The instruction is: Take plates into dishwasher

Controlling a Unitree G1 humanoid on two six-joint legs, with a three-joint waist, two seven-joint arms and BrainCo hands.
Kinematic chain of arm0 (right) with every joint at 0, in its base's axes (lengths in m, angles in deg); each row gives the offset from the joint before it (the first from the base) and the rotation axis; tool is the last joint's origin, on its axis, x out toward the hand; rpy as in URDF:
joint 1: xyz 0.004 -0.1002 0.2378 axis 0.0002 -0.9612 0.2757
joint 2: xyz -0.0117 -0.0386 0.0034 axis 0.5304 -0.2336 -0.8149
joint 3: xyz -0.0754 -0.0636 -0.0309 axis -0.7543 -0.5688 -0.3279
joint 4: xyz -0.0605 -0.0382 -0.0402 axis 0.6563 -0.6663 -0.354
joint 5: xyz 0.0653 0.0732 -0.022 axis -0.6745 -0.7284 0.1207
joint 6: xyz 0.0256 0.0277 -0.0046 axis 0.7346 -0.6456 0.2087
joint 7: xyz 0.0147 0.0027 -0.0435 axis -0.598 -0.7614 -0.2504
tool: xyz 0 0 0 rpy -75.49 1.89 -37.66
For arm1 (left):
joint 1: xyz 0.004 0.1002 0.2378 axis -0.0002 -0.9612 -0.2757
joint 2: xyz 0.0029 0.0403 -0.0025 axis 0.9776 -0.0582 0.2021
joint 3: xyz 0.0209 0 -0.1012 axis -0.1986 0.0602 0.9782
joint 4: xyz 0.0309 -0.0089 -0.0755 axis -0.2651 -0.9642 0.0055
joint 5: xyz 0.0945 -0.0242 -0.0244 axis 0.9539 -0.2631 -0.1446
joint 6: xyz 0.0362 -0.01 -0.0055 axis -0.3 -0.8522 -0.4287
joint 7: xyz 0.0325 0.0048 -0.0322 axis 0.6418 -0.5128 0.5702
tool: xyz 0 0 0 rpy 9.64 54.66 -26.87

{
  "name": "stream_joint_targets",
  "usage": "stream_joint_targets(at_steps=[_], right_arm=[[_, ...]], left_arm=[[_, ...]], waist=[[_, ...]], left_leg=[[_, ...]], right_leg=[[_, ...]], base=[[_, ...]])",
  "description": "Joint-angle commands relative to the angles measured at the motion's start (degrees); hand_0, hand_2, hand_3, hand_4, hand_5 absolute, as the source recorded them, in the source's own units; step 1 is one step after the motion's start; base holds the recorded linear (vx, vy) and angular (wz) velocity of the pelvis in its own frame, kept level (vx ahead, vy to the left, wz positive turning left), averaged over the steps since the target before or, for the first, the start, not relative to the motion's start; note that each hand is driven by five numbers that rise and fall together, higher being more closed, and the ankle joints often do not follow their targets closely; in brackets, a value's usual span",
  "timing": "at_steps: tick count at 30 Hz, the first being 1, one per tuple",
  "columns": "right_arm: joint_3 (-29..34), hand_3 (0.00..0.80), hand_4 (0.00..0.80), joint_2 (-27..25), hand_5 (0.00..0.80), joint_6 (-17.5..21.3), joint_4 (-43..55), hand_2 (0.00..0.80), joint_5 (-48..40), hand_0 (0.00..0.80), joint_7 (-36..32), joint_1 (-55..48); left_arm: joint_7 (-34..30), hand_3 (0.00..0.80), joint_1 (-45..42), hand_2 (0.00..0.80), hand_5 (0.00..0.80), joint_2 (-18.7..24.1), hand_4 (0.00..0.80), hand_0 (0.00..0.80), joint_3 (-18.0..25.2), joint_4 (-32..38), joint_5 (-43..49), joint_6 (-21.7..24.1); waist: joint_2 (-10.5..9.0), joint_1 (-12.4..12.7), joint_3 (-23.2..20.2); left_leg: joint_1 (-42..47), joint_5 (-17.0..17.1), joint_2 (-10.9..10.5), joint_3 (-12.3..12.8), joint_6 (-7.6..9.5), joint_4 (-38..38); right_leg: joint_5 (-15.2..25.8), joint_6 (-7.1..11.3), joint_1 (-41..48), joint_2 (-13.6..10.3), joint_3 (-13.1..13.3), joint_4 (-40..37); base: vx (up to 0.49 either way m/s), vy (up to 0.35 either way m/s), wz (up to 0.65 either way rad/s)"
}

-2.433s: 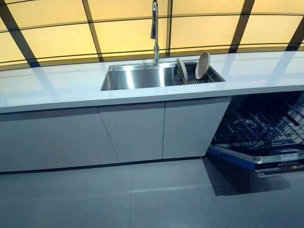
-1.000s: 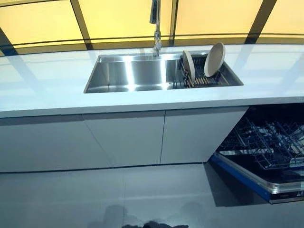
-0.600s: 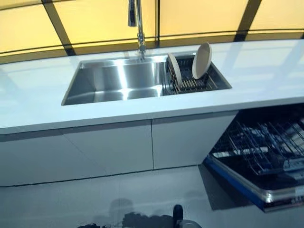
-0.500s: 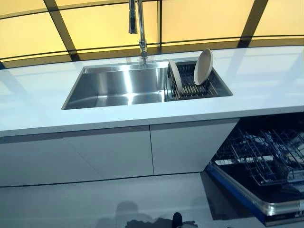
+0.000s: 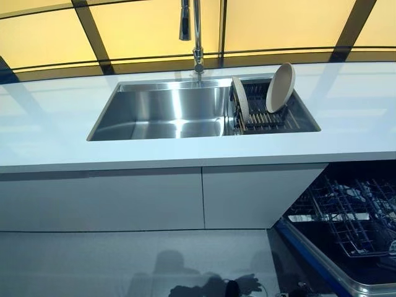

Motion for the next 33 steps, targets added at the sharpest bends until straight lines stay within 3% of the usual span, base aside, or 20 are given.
stream_joint_targets(at_steps=[1, 2, 4, 5, 6, 7, 8, 9, 10, 11, 12, 13, 16, 20, 22, 25, 33], right_arm=[[-3.99, 0.000, 0.000, -0.74, 0.000, 2.57, 1.43, 0.000, 4.83, 0.000, -4.40, 1.69], [-4.62, 0.000, 0.000, -1.45, 0.000, 2.00, 2.69, 0.000, 5.31, 0.000, -5.37, 1.64], [-5.74, 0.000, 0.000, -3.01, 0.000, 1.63, 4.91, 0.000, 5.02, 0.000, -7.36, 1.14], [-5.98, 0.000, 0.000, -3.38, 0.000, 1.80, 5.05, 0.000, 4.92, 0.000, -7.86, 0.90], [-6.32, 0.000, 0.000, -3.53, 0.000, 1.64, 4.69, 0.000, 5.30, 0.000, -8.80, 0.99], [-6.68, 0.000, 0.000, -3.29, 0.000, 1.80, 3.72, 0.000, 4.92, 0.000, -9.38, 1.02], [-6.25, 0.000, 0.000, -2.95, 0.000, 2.47, 2.58, 0.000, 5.04, 0.000, -10.14, 1.31], [-5.95, 0.000, 0.000, -2.60, 0.000, 3.31, 1.97, 0.000, 5.09, 0.000, -11.11, 1.61], [-5.68, 0.000, 0.000, -2.20, 0.000, 4.18, 1.85, 0.000, 6.15, 0.000, -12.69, 1.90], [-5.96, 0.000, 0.000, -1.76, 0.000, 5.38, 2.18, 0.000, 6.83, 0.000, -14.57, 2.12], [-6.46, 0.000, 0.000, -1.26, 0.000, 5.62, 3.37, 0.000, 7.10, 0.000, -15.95, 2.27], [-7.04, 0.000, 0.000, -1.48, 0.000, 5.72, 4.89, 0.000, 7.35, 0.000, -17.43, 2.47], [-8.33, 0.000, 0.000, -4.78, 0.000, 8.51, 14.67, 0.000, 6.97, 0.000, -28.45, 3.08], [-9.93, 0.000, 0.000, -15.43, 0.000, 9.42, 35.34, 0.000, 4.33, 0.000, -39.98, 3.35], [-9.05, 0.000, 0.000, -20.64, 0.000, 6.04, 45.99, 0.000, -2.41, 0.000, -44.64, 3.75], [-5.51, 0.000, 0.000, -24.21, 0.000, 2.52, 55.69, 0.000, -12.07, 0.000, -51.76, 4.70], [1.68, 0.000, 0.000, -25.72, 0.000, -6.68, 65.19, 0.000, -37.50, 0.000, -58.67, 13.84]], left_arm=[[0.84, 0.000, 0.15, 0.000, 0.000, 2.62, 0.000, 0.000, 0.74, 0.87, 0.23, -2.82], [0.84, 0.000, -0.04, 0.000, 0.000, 2.66, 0.000, 0.000, 1.25, 1.22, -0.38, -3.31], [0.79, 0.000, -0.49, 0.000, 0.000, 2.19, 0.000, 0.000, 2.35, 1.72, -0.45, -3.59], [0.80, 0.000, -1.04, 0.000, 0.000, 1.77, 0.000, 0.000, 2.39, 1.65, -0.01, -3.30], [1.26, 0.000, -1.40, 0.000, 0.000, 1.08, 0.000, 0.000, 2.25, 1.45, -0.14, -3.00], [1.63, 0.000, -1.60, 0.000, 0.000, 0.68, 0.000, 0.000, 1.93, 1.10, -0.85, -2.90], [1.66, 0.000, -1.49, 0.000, 0.000, 0.40, 0.000, 0.000, 1.78, 0.81, -0.86, -2.84], [1.43, 0.000, -1.06, 0.000, 0.000, 0.35, 0.000, 0.000, 1.40, 0.52, -0.49, -2.61], [1.66, 0.000, -0.78, 0.000, 0.000, -0.04, 0.000, 0.000, 1.38, 0.23, 0.39, -2.24], [1.72, 0.000, -0.54, 0.000, 0.000, 0.01, 0.000, 0.000, 1.25, 0.48, 1.67, -2.63], [1.08, 0.000, 0.00, 0.000, 0.000, 0.91, 0.000, 0.000, 0.88, 1.52, 3.77, -4.15], [1.19, 0.000, 0.78, 0.000, 0.000, 2.15, 0.000, 0.000, 0.40, 2.19, 4.35, -4.75], [-0.14, 0.000, 1.33, 0.000, 0.000, 5.70, 0.000, 0.000, 1.16, 5.28, 4.41, -6.35], [-0.72, 0.000, 1.11, 0.000, 0.000, 10.16, 0.000, 0.000, 1.88, 8.19, 5.19, -6.91], [-0.13, 0.000, 0.70, 0.000, 0.000, 11.27, 0.000, 0.000, 2.35, 8.87, 4.23, -6.52], [-0.85, 0.000, -0.30, 0.000, 0.000, 11.32, 0.000, 0.000, 3.63, 7.77, 5.45, -5.87], [-0.68, 0.000, -2.54, 0.000, 0.000, 9.89, 0.000, 0.000, 5.70, 2.40, 8.12, -0.78]], waist=[[-2.33, -0.36, 0.17], [-2.82, 0.04, 0.27], [-2.91, 0.96, 2.14], [-3.19, 1.47, 3.39], [-3.03, 1.45, 4.22], [-3.71, 1.68, 4.50], [-4.08, 1.30, 4.49], [-3.83, 1.08, 4.31], [-3.49, 1.03, 4.21], [-3.84, 1.72, 3.98], [-4.39, 1.87, 2.72], [-5.11, 1.94, 1.92], [-6.06, 2.91, 1.20], [-7.78, 3.17, -0.74], [-8.56, 2.90, -1.30], [-9.21, 2.57, -1.80], [-9.59, 2.85, -2.90]], left_leg=[[-0.93, -0.96, -1.54, 1.70, 2.69, 11.76], [-3.42, 2.52, -0.17, 2.73, 1.95, 20.45], [-21.21, 10.42, 2.33, 2.13, 1.67, 47.09], [-24.50, 10.37, 0.83, 1.55, 0.61, 48.54], [-26.62, 8.96, -1.01, 1.97, 1.01, 44.97], [-22.26, 7.73, -1.66, 3.19, 0.89, 33.22], [-18.69, 8.62, -1.74, 4.84, 0.95, 18.44], [-16.77, 11.63, -2.04, 5.71, 0.02, 8.12], [-17.63, 14.49, -3.63, 3.05, -0.28, 3.67], [-16.81, 13.68, -4.91, -1.56, 0.61, 2.75], [-14.74, 12.11, -5.48, -2.25, 1.33, 1.10], [-13.32, 10.68, -4.81, -0.59, 2.02, 1.82], [-8.60, 9.29, -3.96, -0.86, 2.99, -0.77], [-10.38, 9.49, -3.41, 0.69, 3.67, -2.00], [-10.86, 9.64, -3.24, 0.90, 3.45, -2.36], [-11.34, 9.62, -2.89, 0.80, 3.05, -2.64], [-9.89, 9.85, -2.28, 0.40, 1.91, -5.25]], right_leg=[[-7.20, 2.25, 5.06, -1.53, 0.18, 0.99], [-7.42, 0.89, 6.81, -0.94, -0.27, -0.22], [-7.64, -2.81, 8.71, 1.11, -1.68, -0.82], [-7.67, -2.81, 10.11, 1.19, -1.45, -0.52], [-7.40, -2.72, 10.93, 1.04, -1.64, -0.45], [-7.43, -1.42, 12.58, -0.15, -1.19, -1.03], [-7.10, -0.52, 14.03, -1.00, -1.59, -2.03], [-7.14, 0.08, 15.08, -1.17, -2.69, -2.29], [-7.32, -0.10, 16.09, -0.85, -3.41, -1.59], [-7.96, 0.27, 16.70, -1.13, -2.02, -1.48], [-8.64, 1.38, 16.95, -1.09, -1.10, -1.57], [-8.97, 1.88, 16.63, -1.64, -1.27, -1.27], [-7.34, 3.85, 15.91, -3.31, -1.84, -1.70], [-5.92, 4.37, 14.75, -3.00, -2.09, -4.82], [-5.65, 4.34, 14.66, -2.75, -1.99, -5.73], [-5.85, 4.12, 14.61, -2.31, -1.66, -6.26], [-6.44, 4.20, 17.48, -1.85, -2.10, -8.70]], base=[[0.270, -0.228, -0.08], [0.191, -0.264, -0.06], [-0.020, -0.233, 0.13], [-0.037, -0.052, 0.25], [0.162, 0.053, -0.10], [0.208, 0.156, -0.28], [0.304, 0.190, -0.43], [0.240, 0.202, -0.23], [0.279, 0.178, -0.11], [0.309, 0.132, 0.15], [0.337, 0.093, 0.17], [0.290, 0.059, 0.00], [0.178, 0.015, -0.33], [0.060, -0.063, 0.02], [0.062, -0.071, 0.11], [0.058, -0.058, 0.05], [0.054, -0.025, 0.02]])
